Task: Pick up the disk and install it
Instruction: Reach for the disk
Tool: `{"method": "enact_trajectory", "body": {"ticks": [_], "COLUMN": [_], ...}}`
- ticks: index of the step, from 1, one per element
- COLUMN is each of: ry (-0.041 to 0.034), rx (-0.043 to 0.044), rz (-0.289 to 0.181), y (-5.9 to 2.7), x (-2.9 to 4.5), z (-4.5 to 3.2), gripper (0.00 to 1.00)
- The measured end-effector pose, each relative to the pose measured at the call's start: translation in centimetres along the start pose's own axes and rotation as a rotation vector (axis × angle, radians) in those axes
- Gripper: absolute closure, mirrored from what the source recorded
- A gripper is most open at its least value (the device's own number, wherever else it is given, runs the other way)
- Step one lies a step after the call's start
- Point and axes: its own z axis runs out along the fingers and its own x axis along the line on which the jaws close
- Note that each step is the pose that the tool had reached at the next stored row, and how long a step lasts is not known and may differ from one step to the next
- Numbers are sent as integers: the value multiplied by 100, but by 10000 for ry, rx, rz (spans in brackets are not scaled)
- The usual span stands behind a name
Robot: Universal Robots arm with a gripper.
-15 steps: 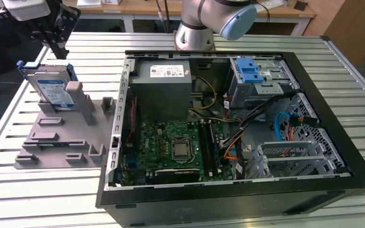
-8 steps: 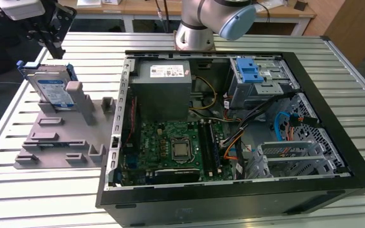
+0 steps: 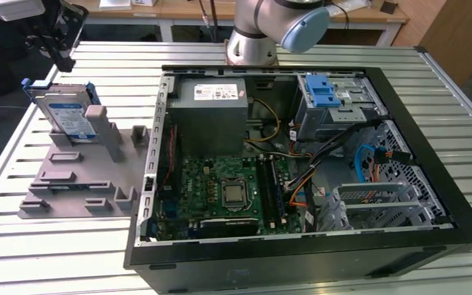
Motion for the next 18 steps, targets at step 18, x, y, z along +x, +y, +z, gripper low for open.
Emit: {"method": "enact_trajectory", "body": {"ticks": [18], "ry": [91], "rx": [10], "rz": [3], "y": [154], "x": [498], "z": [94], "gripper": [89]}}
